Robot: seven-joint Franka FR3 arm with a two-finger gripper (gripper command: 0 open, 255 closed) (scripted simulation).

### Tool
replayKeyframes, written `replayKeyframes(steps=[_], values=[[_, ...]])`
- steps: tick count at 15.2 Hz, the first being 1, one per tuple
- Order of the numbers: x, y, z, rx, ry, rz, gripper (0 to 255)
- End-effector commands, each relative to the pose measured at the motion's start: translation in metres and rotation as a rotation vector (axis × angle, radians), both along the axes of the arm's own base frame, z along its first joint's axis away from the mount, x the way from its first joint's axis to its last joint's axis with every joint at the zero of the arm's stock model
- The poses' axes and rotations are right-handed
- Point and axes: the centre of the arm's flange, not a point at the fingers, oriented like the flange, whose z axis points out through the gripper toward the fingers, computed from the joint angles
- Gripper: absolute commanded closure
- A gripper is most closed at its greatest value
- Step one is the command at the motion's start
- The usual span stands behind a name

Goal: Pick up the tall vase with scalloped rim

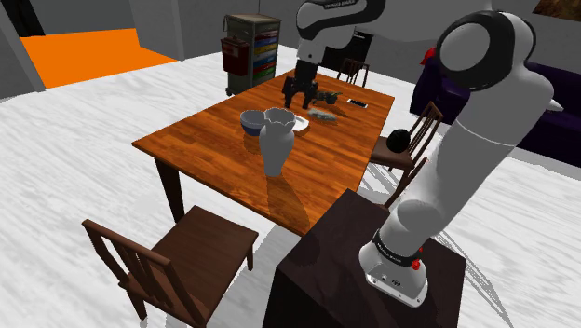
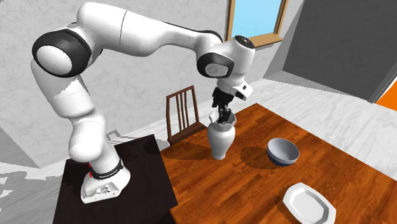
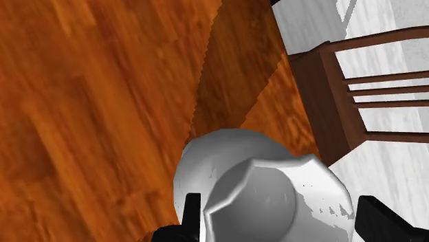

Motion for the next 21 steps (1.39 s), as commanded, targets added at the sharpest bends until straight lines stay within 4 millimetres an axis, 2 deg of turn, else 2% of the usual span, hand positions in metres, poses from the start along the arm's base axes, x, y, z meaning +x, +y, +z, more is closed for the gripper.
replayKeyframes(steps=[1,4,11,13,14,21], values=[[0.025,-0.017,-0.015,0.022,0.010,-0.003,0],[0.053,-0.039,-0.032,0.051,0.024,-0.008,0],[0.053,-0.039,-0.069,0.051,0.024,-0.008,0],[0.053,-0.039,-0.072,0.051,0.024,-0.008,0],[0.054,-0.039,-0.073,0.052,0.024,-0.008,255],[0.053,-0.039,-0.072,0.052,0.024,-0.008,255]])
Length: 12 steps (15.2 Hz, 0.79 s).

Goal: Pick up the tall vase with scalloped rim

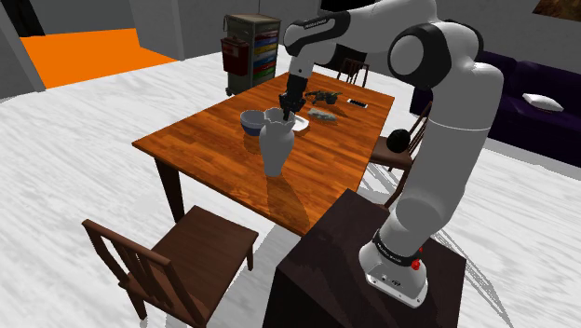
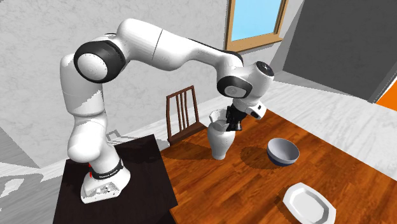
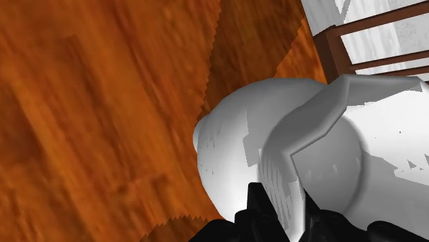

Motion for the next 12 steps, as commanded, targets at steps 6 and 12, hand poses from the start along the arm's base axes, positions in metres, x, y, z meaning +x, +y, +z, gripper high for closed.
replayKeyframes(steps=[6,12], values=[[0.000,0.000,0.021,0.000,0.001,0.000,255],[0.000,0.000,0.052,0.000,0.001,0.000,255]])
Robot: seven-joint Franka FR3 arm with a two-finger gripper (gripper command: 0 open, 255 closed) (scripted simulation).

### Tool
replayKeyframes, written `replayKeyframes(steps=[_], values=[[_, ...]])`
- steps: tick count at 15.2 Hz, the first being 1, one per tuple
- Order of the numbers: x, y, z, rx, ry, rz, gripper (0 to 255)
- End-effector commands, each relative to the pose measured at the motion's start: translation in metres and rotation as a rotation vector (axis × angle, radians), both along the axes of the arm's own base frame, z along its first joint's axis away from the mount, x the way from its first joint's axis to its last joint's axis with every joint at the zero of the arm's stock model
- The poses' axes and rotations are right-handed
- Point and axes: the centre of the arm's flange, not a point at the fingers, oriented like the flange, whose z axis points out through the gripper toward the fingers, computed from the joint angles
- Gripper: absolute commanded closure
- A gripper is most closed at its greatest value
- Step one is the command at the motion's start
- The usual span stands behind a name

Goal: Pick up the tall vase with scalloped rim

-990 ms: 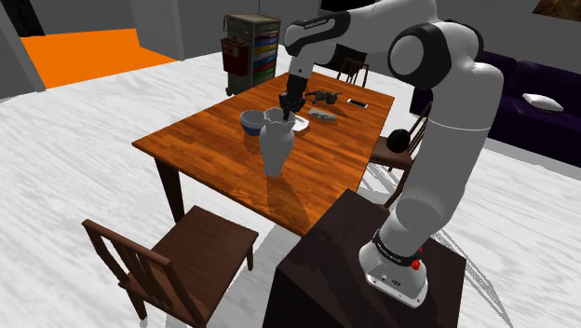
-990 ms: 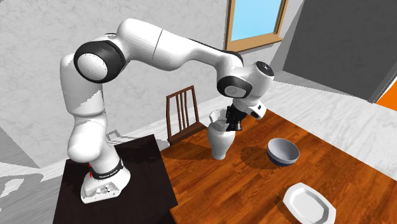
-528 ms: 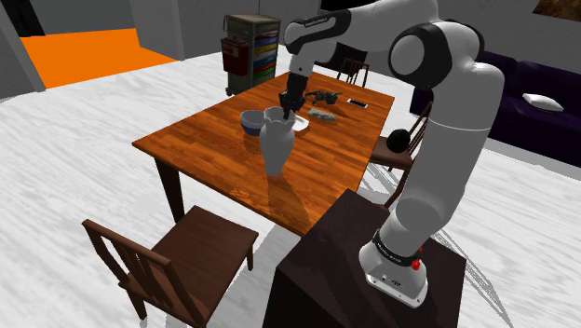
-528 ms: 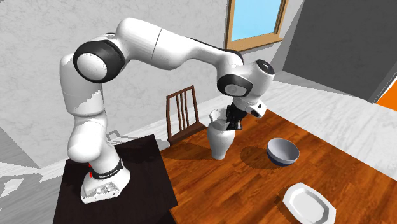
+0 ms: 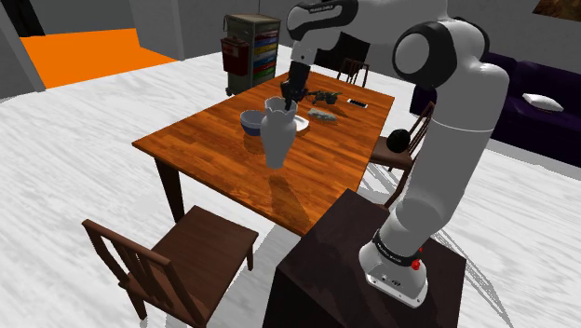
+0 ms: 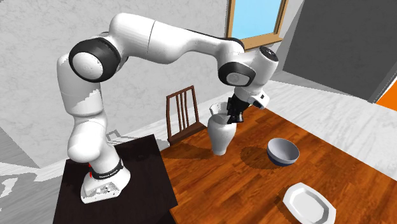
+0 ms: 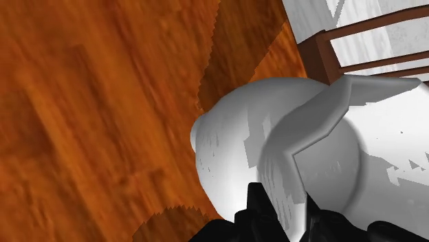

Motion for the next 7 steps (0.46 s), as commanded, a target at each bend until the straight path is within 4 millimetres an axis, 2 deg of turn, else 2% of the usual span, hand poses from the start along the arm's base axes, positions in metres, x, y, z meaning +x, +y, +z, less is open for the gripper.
replayKeyframes(steps=[1,5,7], values=[[0.000,0.000,0.011,0.000,-0.001,0.000,255],[0.000,0.000,0.032,0.000,-0.001,0.000,255],[0.000,0.000,0.033,0.000,-0.001,0.000,255]])
